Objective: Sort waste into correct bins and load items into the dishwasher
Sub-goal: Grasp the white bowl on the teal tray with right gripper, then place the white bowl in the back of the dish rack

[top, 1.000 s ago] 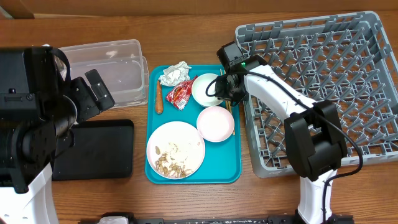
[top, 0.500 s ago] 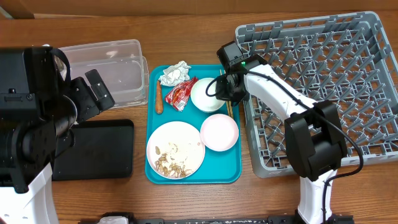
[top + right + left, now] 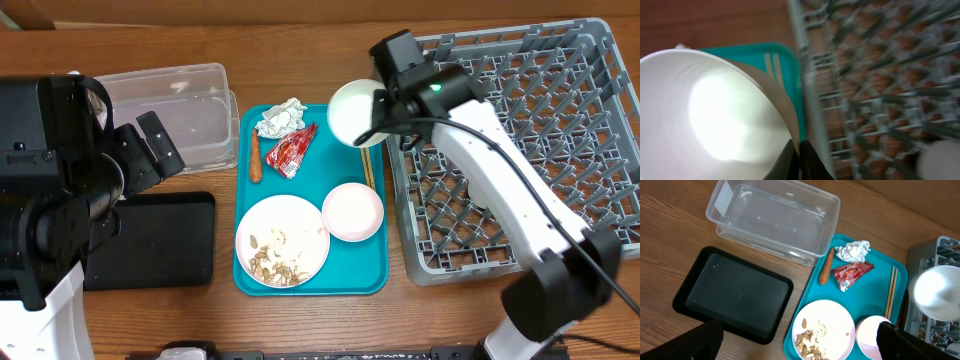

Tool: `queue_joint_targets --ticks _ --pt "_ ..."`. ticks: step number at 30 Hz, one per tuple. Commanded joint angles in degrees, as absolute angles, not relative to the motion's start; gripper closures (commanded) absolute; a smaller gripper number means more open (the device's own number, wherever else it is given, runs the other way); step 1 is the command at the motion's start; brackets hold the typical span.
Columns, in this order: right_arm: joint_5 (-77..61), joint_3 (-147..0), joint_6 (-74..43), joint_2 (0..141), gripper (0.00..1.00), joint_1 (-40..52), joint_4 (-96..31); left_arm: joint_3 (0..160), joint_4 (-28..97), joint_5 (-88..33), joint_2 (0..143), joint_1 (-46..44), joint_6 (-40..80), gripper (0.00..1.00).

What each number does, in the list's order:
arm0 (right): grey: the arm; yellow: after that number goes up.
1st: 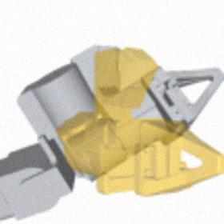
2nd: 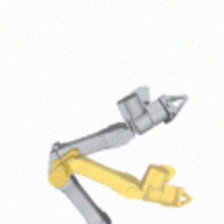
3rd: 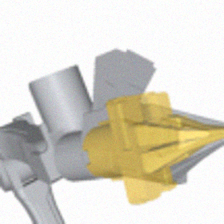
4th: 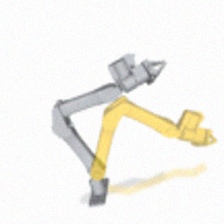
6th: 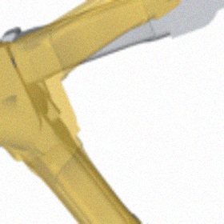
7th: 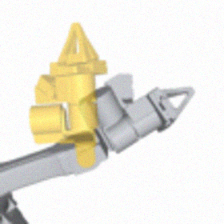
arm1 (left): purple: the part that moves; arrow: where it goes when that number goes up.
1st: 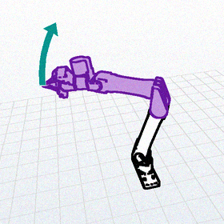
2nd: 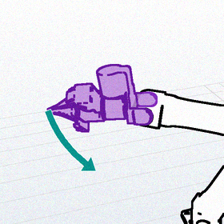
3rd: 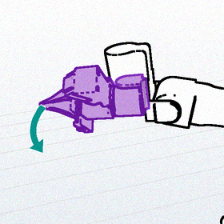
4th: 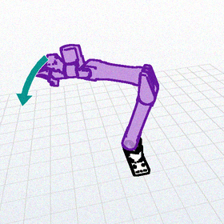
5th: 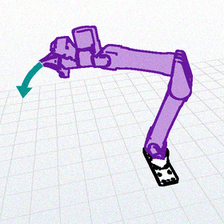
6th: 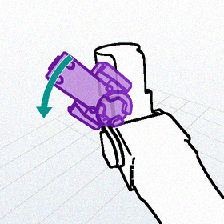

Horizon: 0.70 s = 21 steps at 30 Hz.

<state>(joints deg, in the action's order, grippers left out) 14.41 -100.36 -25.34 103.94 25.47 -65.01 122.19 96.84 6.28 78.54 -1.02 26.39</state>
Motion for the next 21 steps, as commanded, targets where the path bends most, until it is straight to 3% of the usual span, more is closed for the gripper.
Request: queue_joint_targets --ticks 1,5,14,21 --pt "37.26 -102.04 -25.12 100.22 0.96 24.10 -65.98 122.45 96.79 6.57 78.74 -0.67 25.28 0.00" --pt "53.56 -102.00 -25.10 99.96 0.96 21.85 -66.35 122.45 96.79 6.55 78.74 -0.67 25.28 0.00" --pt "62.50 -101.95 -23.14 103.74 0.96 16.08 -63.33 122.45 96.79 6.57 78.74 -0.67 25.28 0.00" --pt "59.51 -101.43 -17.12 106.76 0.96 14.98 -56.42 122.45 96.79 6.57 78.74 -0.67 25.28 0.00"
